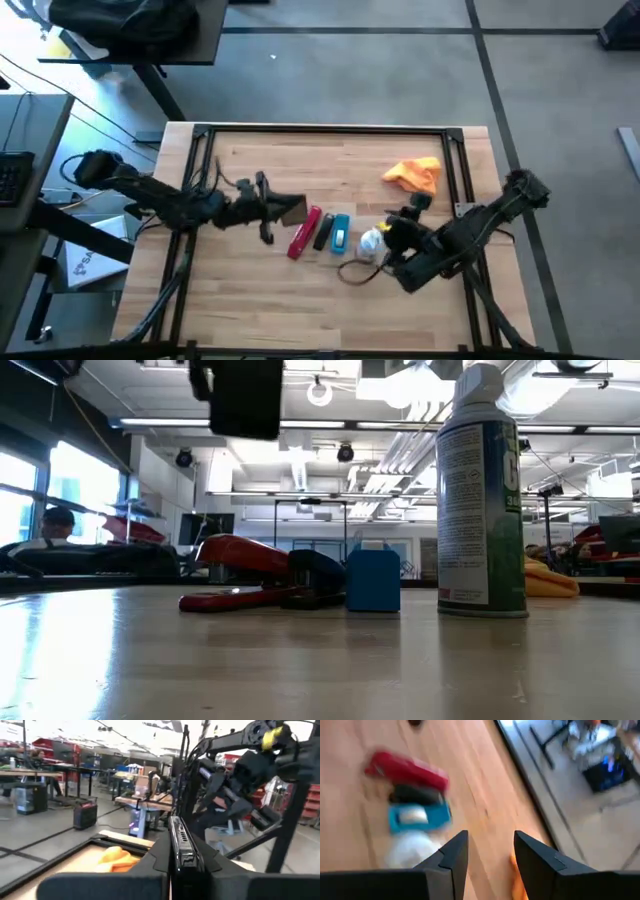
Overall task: Apply microfiber cloth
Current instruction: Spray the black cellphone using the white spray bottle
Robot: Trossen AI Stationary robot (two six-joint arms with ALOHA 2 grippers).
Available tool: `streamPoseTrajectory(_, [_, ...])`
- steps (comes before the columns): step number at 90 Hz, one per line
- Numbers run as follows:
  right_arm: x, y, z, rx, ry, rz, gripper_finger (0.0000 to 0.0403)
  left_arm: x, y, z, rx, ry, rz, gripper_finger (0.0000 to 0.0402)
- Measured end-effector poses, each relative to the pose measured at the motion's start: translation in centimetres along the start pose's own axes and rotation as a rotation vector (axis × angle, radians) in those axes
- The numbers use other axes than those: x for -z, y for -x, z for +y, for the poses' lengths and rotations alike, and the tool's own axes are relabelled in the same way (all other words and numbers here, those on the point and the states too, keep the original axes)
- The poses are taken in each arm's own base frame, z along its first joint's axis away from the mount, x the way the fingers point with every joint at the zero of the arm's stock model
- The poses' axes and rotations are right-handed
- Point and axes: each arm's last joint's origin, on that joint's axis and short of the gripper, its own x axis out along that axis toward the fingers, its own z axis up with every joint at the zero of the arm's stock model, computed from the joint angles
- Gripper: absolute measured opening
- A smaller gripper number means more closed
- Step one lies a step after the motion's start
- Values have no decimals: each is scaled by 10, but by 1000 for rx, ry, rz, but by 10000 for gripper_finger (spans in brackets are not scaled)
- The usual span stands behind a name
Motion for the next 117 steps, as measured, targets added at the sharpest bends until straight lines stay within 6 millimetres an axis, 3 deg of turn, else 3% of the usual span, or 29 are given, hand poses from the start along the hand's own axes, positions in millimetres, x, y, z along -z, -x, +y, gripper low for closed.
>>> streamPoseTrajectory(15, [34, -16, -12, -73, -113, 20, 124, 7, -17, 34, 76, 52, 11, 10])
streamPoseTrajectory(38, [57, -53, 9, -236, -142, -24, 124, 22, -36, 57, 39, 88, -81, 10])
streamPoseTrajectory(56, [56, -61, 10, -251, -115, -29, 124, 36, -56, 62, 10, 85, -75, 10])
streamPoseTrajectory(78, [46, -46, -2, -260, -27, -72, 124, 45, -94, 64, -6, 71, -73, 10])
streamPoseTrajectory(89, [42, -40, -15, -213, 34, -131, 124, 46, -109, 74, -56, 75, -86, 10])
streamPoseTrajectory(103, [39, -47, -22, -199, 143, -120, 124, 46, -119, 93, -113, 71, -103, 10])
streamPoseTrajectory(117, [25, -57, -29, -223, 253, -169, 124, 48, -135, 110, -21, 47, -89, 10])
